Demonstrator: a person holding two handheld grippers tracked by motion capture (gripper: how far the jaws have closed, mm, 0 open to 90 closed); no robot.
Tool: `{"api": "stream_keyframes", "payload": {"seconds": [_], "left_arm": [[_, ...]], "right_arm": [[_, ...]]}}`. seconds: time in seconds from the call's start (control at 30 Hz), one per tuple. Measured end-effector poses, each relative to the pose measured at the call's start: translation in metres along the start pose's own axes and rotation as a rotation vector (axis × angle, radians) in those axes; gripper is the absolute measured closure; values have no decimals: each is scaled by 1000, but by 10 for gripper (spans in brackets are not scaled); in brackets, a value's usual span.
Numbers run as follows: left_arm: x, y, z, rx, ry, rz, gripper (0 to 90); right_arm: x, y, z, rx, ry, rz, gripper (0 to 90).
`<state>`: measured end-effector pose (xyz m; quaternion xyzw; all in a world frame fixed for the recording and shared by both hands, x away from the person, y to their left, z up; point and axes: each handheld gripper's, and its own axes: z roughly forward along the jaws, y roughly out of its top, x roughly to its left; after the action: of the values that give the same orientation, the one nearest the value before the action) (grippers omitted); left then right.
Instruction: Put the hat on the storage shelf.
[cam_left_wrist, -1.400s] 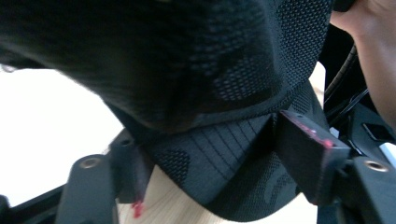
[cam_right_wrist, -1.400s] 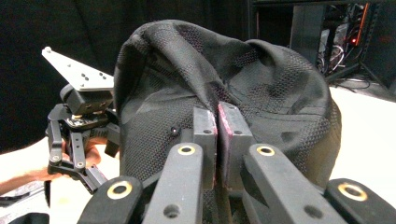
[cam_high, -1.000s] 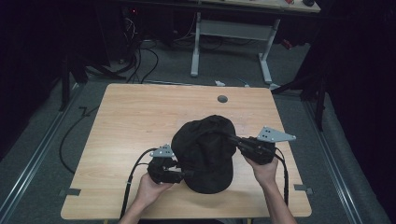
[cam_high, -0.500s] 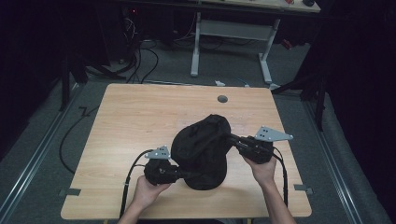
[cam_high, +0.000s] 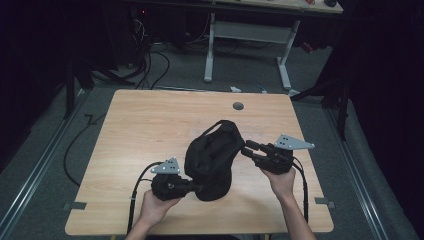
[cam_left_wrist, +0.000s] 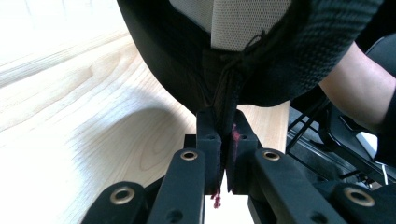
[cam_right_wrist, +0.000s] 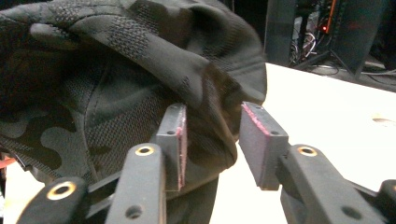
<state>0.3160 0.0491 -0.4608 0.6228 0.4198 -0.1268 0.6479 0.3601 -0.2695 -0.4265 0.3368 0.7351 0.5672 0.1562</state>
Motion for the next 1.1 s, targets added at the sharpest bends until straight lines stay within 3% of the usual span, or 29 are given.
{"api": "stream_keyframes", "payload": {"seconds": [0.13,0.33,0.47,0.7,0.93,1.1], "left_arm": [[-2,2,-5,-31,11,13,861],[-4,9,-11,-76,21,24,861],[-4,12,-14,-93,27,25,860],[-5,18,-18,-123,33,37,860],[-6,23,-22,-151,44,44,861],[-6,27,-22,-166,55,55,861]], "right_arm": [[-6,-7,-2,24,-24,39,547],[-12,-22,1,126,-113,35,470],[-17,-34,1,176,-159,61,440],[-20,-51,3,246,-244,57,409],[-28,-71,5,303,-289,93,396],[-34,-85,5,349,-334,91,384]]}}
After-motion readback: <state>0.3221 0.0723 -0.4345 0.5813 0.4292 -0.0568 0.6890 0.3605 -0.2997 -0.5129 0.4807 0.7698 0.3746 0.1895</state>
